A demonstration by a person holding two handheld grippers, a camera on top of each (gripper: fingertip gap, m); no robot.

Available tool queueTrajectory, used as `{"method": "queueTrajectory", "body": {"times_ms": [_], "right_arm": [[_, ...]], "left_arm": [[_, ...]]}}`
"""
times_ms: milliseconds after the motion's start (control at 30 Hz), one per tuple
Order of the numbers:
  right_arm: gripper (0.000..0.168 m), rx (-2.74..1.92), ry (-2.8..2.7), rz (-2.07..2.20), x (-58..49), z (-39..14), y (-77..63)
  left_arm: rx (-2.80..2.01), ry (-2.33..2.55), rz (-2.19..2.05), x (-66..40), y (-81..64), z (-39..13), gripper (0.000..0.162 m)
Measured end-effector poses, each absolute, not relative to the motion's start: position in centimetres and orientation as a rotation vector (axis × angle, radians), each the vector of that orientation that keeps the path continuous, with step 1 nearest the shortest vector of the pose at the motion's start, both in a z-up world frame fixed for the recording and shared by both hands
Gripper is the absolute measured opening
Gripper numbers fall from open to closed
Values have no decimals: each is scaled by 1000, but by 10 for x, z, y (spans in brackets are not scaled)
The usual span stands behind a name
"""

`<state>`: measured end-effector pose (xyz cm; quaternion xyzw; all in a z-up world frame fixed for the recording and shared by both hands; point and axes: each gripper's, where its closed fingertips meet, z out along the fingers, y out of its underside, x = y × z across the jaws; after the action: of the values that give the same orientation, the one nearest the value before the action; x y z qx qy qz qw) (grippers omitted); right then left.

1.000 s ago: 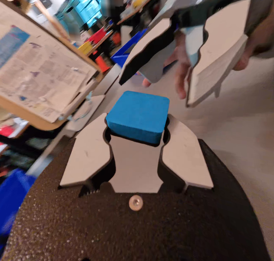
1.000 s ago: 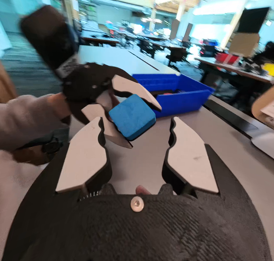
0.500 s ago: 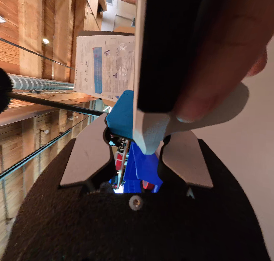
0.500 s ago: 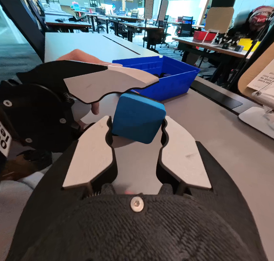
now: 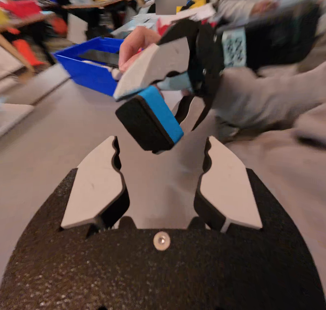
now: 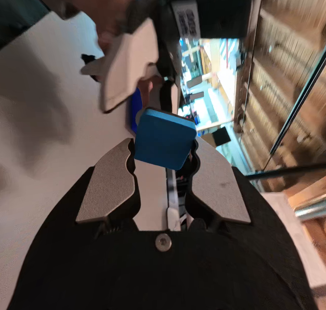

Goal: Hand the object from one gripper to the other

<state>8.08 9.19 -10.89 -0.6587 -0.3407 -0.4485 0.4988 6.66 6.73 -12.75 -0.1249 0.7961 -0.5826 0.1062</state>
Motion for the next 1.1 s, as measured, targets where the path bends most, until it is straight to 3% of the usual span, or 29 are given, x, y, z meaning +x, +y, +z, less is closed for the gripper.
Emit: {"method": "queueTrajectory", "body": {"times_ms": [200,267,367,533,733,933,1100], "right_arm": [[62,-1537,-922,-933,47,-115,103],[62,-1544,-951,-935,44,-119,105],[62,-1546,-939,-913,43,-119,104],[58,-1635,-716,-789,60,-117,100],[84,-1626,-287,-319,75,-94,88],[75,-1619,-85,-261,78,-81,96],[40,-1627,123,-238,91,-86,102]], "left_arm": [[-417,2515,-2147,43,61,-129,90],[-311,2584,-2241,29,59,-131,72],[-274,2577,-2343,25,58,-129,66],[-324,2393,-2151,55,61,-133,64],[-249,2072,-1892,84,85,-110,64],[-363,1955,-1347,124,106,-120,65],[-291,1899,-1159,125,90,-123,65]]}}
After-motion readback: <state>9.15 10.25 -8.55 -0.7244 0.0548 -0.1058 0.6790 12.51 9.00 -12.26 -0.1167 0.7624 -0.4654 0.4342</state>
